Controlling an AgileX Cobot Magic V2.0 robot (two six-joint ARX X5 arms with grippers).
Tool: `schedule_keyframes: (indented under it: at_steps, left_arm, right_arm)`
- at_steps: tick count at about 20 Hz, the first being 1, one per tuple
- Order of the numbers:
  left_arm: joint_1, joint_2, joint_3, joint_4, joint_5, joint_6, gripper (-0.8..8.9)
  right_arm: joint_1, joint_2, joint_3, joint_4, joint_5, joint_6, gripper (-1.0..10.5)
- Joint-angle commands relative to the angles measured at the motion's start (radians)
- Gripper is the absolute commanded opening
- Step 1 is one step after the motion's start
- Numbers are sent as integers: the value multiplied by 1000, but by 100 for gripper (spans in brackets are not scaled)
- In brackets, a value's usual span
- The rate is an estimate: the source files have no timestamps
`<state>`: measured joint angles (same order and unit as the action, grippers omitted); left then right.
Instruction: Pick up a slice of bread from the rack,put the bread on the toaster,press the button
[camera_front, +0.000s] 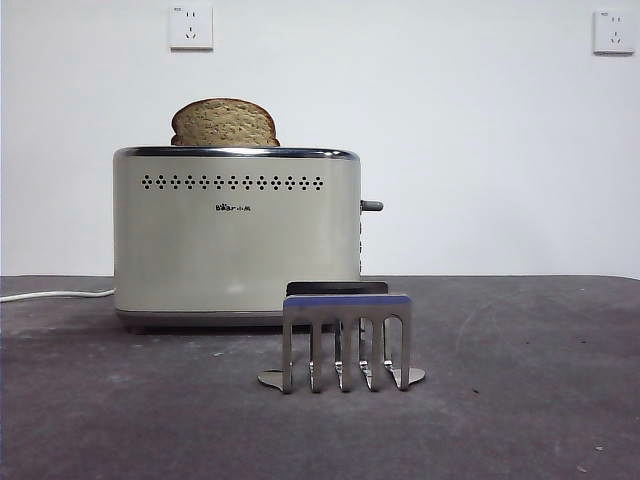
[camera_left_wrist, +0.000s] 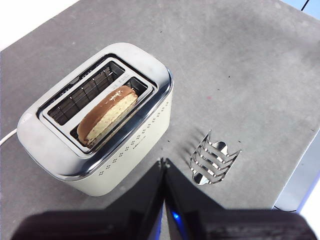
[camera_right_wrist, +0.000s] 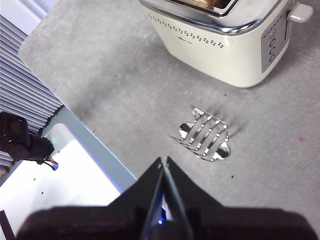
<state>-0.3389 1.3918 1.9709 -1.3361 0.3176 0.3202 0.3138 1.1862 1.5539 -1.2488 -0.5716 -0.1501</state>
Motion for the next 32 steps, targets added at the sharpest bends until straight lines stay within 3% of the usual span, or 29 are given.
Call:
schedule_keyframes:
  at_steps: [1, 3, 8, 11, 15, 21, 32]
  left_arm:
    - [3, -2, 2, -42, -14, -6, -3]
    - [28, -34, 2, -10, -63, 44, -3]
    - [169, -237, -25, 324, -18, 41, -3]
    - [270, -375, -133, 446, -30, 40, -3]
    - [353, -605, -471, 683, -124, 41, -3]
    - [368, -897, -1049, 1028, -133, -19, -3]
    - [368, -1272, -1667, 1088, -134, -33, -3]
  right_arm:
    - [1, 1, -5, 3, 2, -8, 1]
    - [1, 1, -5, 3, 2, -8, 1]
    - [1, 1, -5, 3, 2, -8, 1]
    - [1, 1, -5, 3, 2, -8, 1]
    - [1, 1, -5, 3, 2, -8, 1]
    - [1, 1, -5, 3, 2, -8, 1]
    - [1, 1, -5, 3, 2, -8, 1]
